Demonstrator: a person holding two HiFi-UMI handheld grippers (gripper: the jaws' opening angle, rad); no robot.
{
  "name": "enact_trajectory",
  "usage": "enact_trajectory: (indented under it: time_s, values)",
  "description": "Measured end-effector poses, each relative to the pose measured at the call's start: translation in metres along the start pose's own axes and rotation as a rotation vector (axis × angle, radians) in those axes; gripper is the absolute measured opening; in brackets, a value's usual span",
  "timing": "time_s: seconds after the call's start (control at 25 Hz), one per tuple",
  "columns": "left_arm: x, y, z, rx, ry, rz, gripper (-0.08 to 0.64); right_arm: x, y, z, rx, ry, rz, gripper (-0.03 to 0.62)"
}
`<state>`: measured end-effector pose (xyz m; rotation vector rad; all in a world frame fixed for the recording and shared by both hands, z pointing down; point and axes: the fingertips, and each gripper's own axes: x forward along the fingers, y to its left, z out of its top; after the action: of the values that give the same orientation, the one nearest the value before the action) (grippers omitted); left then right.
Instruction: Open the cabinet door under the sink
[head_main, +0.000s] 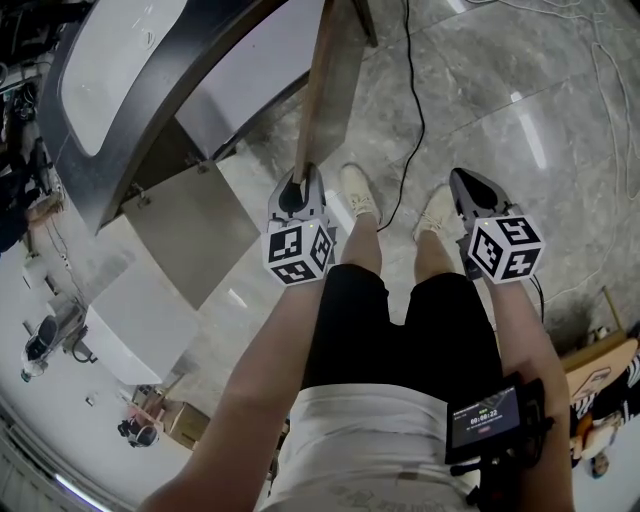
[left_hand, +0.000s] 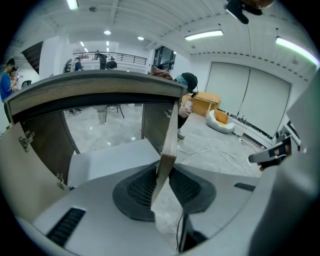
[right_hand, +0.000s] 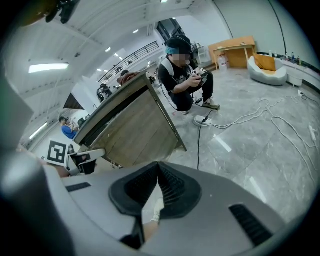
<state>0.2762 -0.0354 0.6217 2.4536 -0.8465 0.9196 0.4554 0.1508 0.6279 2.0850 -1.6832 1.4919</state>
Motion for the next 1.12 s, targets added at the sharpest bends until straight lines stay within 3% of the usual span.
enact_trajectory:
  time_s: [0.64, 1.12]
  values:
    - [0.005, -0.096, -0.016, -0.023, 0.057, -0.041, 0.083, -0.039, -0.045, -0.014, 0.061, -0.029, -0.042, 0.015]
    - [0.021, -0.160, -0.017, -0.083, 0.078, -0.065, 0.104, -0.055, -0.078, -0.013, 0.087, -0.046, -0.053, 0.015]
